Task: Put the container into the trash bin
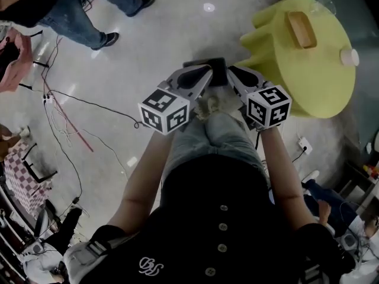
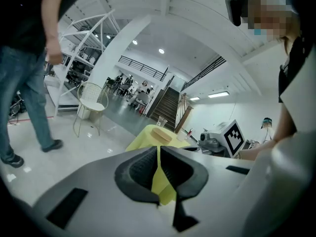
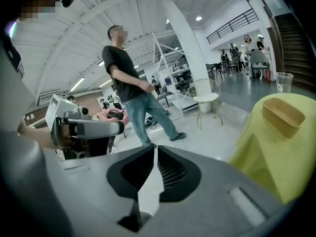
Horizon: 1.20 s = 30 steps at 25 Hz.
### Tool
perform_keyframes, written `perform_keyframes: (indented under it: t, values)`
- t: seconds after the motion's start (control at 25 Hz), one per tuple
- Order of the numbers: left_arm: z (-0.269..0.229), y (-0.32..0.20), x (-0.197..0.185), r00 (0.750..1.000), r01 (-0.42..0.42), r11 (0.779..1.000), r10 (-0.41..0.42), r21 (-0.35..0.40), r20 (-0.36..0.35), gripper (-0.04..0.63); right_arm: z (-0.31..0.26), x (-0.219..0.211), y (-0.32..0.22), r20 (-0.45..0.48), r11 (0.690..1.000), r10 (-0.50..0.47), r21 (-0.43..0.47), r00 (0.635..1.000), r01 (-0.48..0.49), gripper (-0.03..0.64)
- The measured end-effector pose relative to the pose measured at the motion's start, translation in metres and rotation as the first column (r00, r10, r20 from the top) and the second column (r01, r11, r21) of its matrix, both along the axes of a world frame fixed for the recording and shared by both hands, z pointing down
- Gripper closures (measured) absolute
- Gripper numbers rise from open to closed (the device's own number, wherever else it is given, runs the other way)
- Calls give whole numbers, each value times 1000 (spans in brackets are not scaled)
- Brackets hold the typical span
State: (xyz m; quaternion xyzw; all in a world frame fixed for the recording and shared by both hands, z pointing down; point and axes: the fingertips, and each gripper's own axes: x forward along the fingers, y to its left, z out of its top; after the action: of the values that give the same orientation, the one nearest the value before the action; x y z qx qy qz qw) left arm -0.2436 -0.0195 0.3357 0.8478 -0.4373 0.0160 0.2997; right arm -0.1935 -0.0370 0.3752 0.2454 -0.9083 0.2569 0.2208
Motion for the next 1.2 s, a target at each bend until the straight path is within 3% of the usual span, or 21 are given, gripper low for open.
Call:
perform_keyframes:
  t: [0.36, 0.68, 1.2]
  values:
    - [-35, -2, 16, 1000, -5, 998, 4, 65, 12, 568, -40, 13, 11, 78, 999, -38, 18, 996, 37, 612]
    - [-56, -1, 8, 999, -1, 992, -5, 126, 47, 568, -74, 6, 24, 100, 987, -134, 107, 986, 123, 612]
    - [-50, 13, 7, 995, -27, 992, 15, 121, 98, 568, -79, -13, 23, 105, 979, -160, 146, 982, 144, 612]
